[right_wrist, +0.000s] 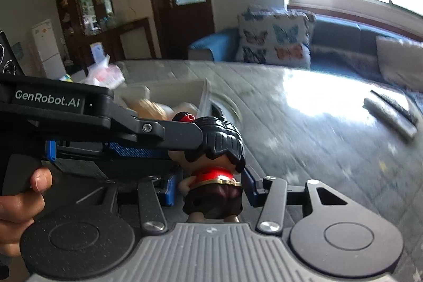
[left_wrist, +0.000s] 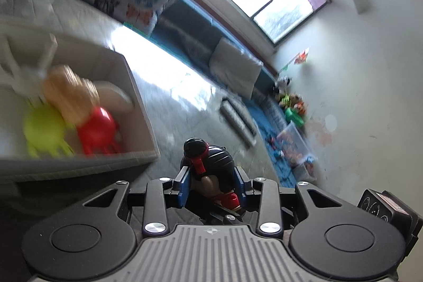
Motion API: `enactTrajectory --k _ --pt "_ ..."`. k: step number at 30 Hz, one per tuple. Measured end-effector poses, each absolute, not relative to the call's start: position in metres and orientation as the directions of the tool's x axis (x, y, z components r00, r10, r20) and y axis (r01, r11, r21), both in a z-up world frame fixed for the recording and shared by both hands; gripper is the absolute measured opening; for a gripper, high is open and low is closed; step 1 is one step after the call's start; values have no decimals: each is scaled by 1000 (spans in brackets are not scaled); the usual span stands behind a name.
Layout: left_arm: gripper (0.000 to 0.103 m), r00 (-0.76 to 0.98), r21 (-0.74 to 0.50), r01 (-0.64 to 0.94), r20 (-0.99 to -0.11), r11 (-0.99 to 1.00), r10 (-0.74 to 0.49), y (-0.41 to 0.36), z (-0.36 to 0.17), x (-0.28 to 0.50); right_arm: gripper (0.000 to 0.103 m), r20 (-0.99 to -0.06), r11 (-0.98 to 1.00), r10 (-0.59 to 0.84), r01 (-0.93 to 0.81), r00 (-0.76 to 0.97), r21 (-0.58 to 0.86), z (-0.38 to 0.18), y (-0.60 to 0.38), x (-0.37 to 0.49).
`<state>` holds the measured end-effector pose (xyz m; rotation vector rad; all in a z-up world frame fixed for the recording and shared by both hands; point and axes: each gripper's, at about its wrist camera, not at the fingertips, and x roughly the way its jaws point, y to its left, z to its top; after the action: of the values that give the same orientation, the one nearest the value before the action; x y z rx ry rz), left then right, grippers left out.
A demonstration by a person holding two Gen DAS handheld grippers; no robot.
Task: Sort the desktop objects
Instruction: 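Carry the doll into the box with the left gripper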
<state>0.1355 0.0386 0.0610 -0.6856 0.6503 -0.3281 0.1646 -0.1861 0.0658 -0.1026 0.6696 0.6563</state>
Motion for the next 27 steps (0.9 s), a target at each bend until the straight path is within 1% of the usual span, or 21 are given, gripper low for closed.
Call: enactTrajectory --k 5,10,18,27 --pt "38 812 -645 42 -424 763 -402 82 84 121 49 -567 741 592 -664 572 103 85 -137 167" --pt "38 835 -606 -24 -450 795 -318 131 95 117 49 -561 680 649 -722 514 126 90 -77 179" --pt "39 810 -589 -143 -532 795 -248 196 75 131 49 -616 638 676 -740 404 215 67 -1 208" --pt "39 746 -564 -208 -620 799 -244 220 44 151 49 -702 652 644 -700 305 293 29 34 234"
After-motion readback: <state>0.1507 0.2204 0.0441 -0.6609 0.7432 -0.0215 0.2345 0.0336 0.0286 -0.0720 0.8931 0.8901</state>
